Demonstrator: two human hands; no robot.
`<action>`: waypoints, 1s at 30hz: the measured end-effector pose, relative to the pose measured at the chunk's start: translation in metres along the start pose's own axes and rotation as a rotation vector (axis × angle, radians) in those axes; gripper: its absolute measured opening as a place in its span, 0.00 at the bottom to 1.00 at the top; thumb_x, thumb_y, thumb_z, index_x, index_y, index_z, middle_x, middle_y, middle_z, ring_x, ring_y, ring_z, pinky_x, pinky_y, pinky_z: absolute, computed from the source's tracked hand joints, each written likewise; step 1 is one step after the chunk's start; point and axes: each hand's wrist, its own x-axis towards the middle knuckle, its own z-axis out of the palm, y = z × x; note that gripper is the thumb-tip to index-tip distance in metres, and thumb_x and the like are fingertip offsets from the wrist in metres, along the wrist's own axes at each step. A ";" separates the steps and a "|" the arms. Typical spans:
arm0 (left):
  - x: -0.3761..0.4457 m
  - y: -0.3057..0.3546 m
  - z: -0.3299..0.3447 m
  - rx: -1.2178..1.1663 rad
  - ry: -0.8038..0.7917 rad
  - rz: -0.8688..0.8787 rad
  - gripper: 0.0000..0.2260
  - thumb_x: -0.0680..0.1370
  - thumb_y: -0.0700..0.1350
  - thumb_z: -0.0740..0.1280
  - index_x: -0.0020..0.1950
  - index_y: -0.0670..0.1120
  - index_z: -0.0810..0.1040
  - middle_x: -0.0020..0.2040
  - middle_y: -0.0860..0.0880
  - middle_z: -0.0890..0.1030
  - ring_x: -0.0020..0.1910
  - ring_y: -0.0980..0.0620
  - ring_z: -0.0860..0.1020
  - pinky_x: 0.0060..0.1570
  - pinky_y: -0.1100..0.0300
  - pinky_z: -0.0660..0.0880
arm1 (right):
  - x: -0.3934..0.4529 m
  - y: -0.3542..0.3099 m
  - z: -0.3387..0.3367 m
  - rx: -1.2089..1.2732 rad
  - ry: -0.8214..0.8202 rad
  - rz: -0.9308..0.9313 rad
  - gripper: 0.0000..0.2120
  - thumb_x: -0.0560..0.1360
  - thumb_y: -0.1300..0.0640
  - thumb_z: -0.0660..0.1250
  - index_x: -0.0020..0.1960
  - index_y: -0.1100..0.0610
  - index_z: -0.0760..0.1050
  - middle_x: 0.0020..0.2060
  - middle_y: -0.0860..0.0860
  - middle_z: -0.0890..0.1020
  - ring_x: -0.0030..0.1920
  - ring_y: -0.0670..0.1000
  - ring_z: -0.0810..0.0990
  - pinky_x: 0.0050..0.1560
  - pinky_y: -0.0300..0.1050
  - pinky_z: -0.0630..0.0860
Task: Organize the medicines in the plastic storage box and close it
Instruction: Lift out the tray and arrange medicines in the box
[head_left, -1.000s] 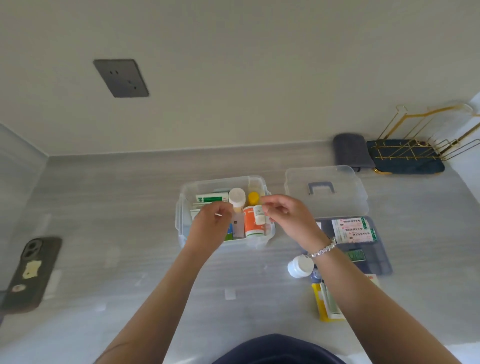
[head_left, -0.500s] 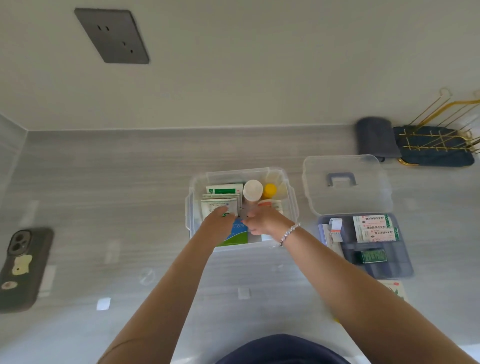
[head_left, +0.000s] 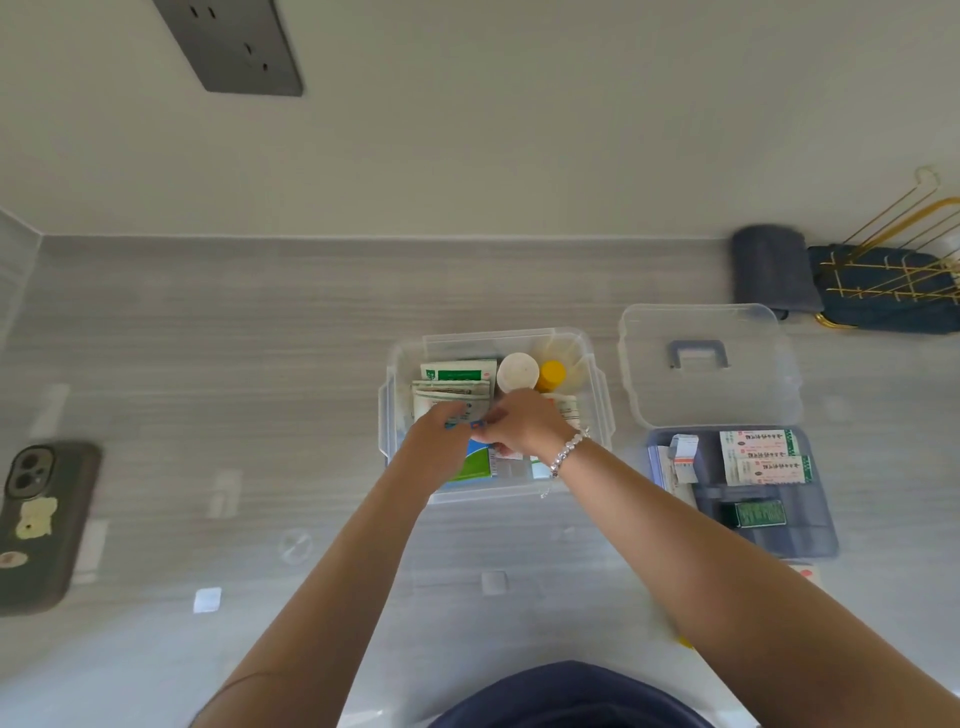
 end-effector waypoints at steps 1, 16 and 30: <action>-0.002 0.000 -0.002 0.006 0.012 0.017 0.19 0.77 0.40 0.57 0.68 0.48 0.70 0.63 0.45 0.75 0.51 0.47 0.75 0.43 0.59 0.71 | -0.003 0.000 -0.003 0.032 -0.010 -0.015 0.12 0.71 0.57 0.69 0.46 0.66 0.81 0.38 0.60 0.82 0.37 0.53 0.81 0.48 0.48 0.80; -0.068 -0.004 -0.021 -0.348 0.153 0.275 0.15 0.74 0.36 0.68 0.58 0.51 0.77 0.48 0.49 0.83 0.44 0.53 0.82 0.41 0.66 0.77 | -0.098 0.029 -0.054 0.653 -0.027 -0.140 0.13 0.75 0.64 0.64 0.59 0.68 0.75 0.50 0.60 0.80 0.46 0.56 0.81 0.48 0.42 0.81; -0.115 -0.102 -0.033 -0.426 0.162 0.044 0.12 0.71 0.34 0.70 0.55 0.41 0.79 0.45 0.43 0.83 0.43 0.47 0.82 0.49 0.54 0.79 | -0.112 0.044 0.032 0.381 -0.116 -0.088 0.12 0.71 0.59 0.71 0.53 0.61 0.79 0.40 0.55 0.82 0.35 0.47 0.81 0.36 0.35 0.79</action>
